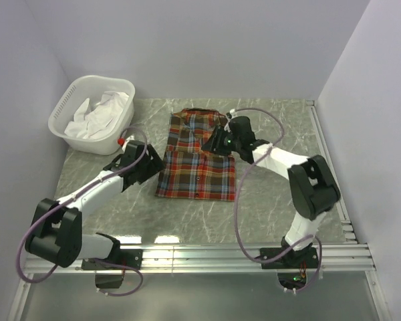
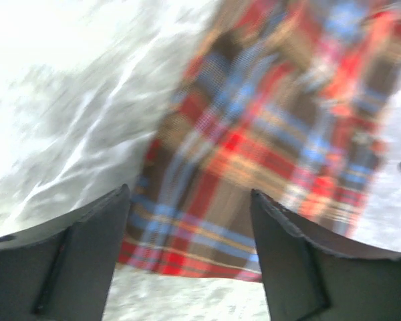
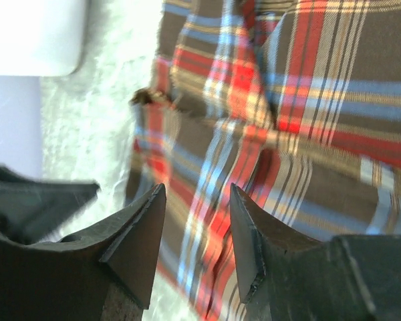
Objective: Fold and stack the long sleeve shirts
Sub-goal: Fold the shirt
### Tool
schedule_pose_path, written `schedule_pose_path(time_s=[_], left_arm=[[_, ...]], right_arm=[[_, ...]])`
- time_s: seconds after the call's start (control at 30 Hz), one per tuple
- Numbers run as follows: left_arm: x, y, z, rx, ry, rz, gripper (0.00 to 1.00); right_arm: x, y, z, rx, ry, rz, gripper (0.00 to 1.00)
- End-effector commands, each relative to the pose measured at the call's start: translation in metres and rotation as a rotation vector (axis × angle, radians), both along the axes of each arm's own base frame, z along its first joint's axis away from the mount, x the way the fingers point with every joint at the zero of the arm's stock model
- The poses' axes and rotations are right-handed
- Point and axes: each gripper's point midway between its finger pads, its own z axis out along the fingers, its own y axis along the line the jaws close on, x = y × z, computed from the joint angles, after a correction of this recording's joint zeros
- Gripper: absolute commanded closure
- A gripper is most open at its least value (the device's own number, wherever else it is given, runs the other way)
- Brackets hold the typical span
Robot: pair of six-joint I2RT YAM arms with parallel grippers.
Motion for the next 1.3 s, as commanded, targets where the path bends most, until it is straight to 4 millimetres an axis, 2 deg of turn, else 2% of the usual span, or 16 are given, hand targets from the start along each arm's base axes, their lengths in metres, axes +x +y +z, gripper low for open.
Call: schedule_pose_path(time_s=[0.0,0.03,0.07,0.13,0.17,0.23,0.33,0.53,0.7,0.8,0.83,0.87,0.93,1.03,1.1,1.27], left_arm=[[0.025,-0.011,0.056,-0.023,-0.15,-0.052,0.23],[0.027,-0.017,0.06,-0.037,-0.158,-0.075,0.25],[0.035,-0.022,0.063,-0.043,-0.164,-0.088,0.31],[0.045,-0.028,0.064,-0.047,-0.168,-0.107,0.37],[0.052,-0.033,0.058,-0.048,-0.15,-0.115,0.45],[0.067,-0.041,0.051,-0.06,-0.143,-0.126,0.55],[0.084,-0.05,0.03,-0.055,-0.117,-0.142,0.64],[0.101,-0.049,-0.03,-0.008,0.024,-0.132,0.7],[0.096,-0.043,-0.051,-0.008,0.085,-0.102,0.64],[0.097,-0.04,-0.029,0.005,0.045,-0.102,0.54],[0.1,-0.04,-0.002,-0.004,-0.015,-0.105,0.49],[0.104,-0.035,0.012,0.015,-0.051,-0.09,0.37],[0.114,-0.027,0.052,0.071,-0.14,-0.095,0.27],[0.134,-0.017,0.083,0.191,-0.199,-0.124,0.1],[0.145,-0.016,0.085,0.241,-0.202,-0.152,0.09],[0.181,-0.052,0.073,0.208,-0.237,-0.316,0.09]], right_arm=[[-0.019,-0.014,0.022,0.005,-0.046,-0.019,0.49],[-0.026,-0.016,0.029,0.011,-0.058,-0.016,0.5],[-0.038,-0.021,0.017,-0.004,-0.031,-0.011,0.5],[-0.05,-0.028,0.019,-0.011,-0.03,-0.013,0.5],[-0.06,-0.033,0.008,-0.023,-0.008,-0.011,0.5],[-0.069,-0.037,0.006,-0.024,-0.008,-0.007,0.5],[-0.082,-0.043,-0.015,-0.04,0.039,-0.006,0.5],[-0.102,-0.049,-0.052,-0.052,0.136,-0.006,0.51],[-0.109,-0.061,-0.067,-0.123,0.169,-0.025,0.51],[-0.107,-0.069,-0.063,-0.168,0.135,-0.036,0.52],[-0.108,-0.072,-0.062,-0.184,0.137,-0.04,0.52],[-0.106,-0.074,-0.059,-0.2,0.12,-0.041,0.52],[-0.11,-0.074,-0.05,-0.217,0.106,-0.024,0.52],[-0.114,-0.066,-0.037,-0.266,0.065,0.023,0.52],[-0.114,-0.059,-0.029,-0.275,0.065,0.041,0.52],[-0.12,-0.037,-0.018,-0.27,0.052,0.063,0.5]])
